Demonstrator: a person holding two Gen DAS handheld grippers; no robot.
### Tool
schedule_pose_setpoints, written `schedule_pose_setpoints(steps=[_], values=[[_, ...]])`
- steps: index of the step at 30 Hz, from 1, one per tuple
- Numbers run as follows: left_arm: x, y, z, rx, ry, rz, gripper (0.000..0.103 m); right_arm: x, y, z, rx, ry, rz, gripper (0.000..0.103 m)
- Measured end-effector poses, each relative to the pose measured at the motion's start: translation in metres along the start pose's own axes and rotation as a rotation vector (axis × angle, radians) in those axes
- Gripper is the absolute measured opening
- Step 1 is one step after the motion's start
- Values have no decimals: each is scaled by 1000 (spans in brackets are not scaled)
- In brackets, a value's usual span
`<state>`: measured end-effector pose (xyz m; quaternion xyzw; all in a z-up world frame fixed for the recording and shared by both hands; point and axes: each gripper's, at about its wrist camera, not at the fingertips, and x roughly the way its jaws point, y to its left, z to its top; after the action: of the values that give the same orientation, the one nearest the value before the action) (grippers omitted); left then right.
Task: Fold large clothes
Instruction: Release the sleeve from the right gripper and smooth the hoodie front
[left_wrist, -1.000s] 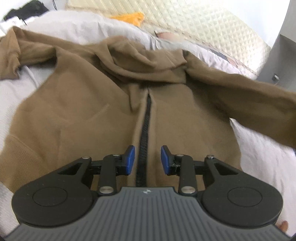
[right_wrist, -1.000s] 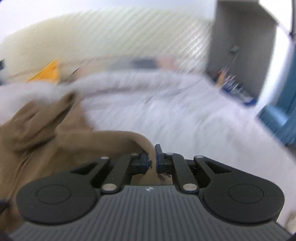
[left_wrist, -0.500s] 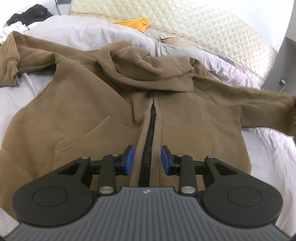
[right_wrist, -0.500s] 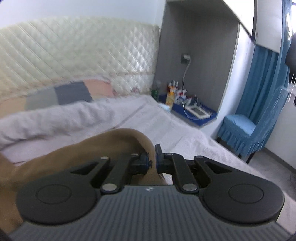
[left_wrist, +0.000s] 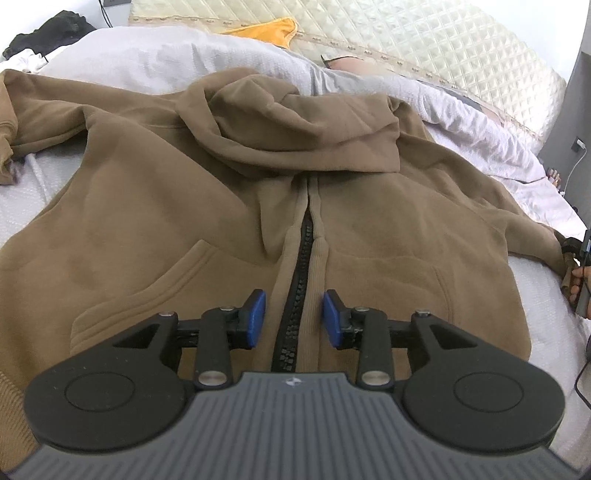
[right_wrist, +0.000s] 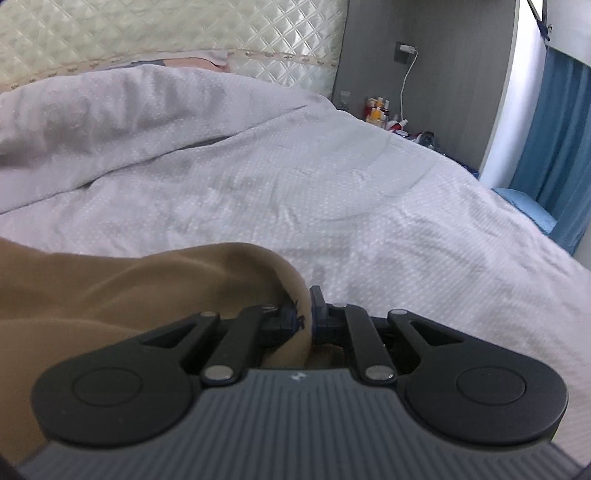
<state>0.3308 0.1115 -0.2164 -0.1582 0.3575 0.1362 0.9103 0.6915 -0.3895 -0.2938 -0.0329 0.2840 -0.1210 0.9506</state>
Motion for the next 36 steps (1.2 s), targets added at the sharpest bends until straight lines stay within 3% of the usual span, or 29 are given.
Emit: schedule_pose_setpoints(steps=[4,6,8,9,10,13,23,25,30,36], values=[[-2,-1,1,1,1,1,40,-4,-5,4,57,8,20,12],[-6,-2,2,5,7,11,42,-15,-11,8,100,-5,44,19],[-14,1,2,-4,-2,7,52,-28,-15,12,127,-18,75,44],[-17,1,2,-6,-5,7,59,-37,-16,14,132,-26,81,72],[-20,2,2,-2,-10,7,61,-47,-16,15,131,-42,84,88],[-30,5,-3,-15,-23,27,63,-85,-11,17,109,-73,151,87],[-79,27,-6,-62,-94,-41,63,-231,35,-5,103,-97,377,87],[-88,31,-8,-75,-118,-27,63,-261,46,-9,99,-103,415,87],[-105,41,-14,-119,-99,-108,63,-340,77,-22,131,-112,518,87],[-128,47,-22,-128,-129,-145,63,-431,117,-44,166,-92,634,87]])
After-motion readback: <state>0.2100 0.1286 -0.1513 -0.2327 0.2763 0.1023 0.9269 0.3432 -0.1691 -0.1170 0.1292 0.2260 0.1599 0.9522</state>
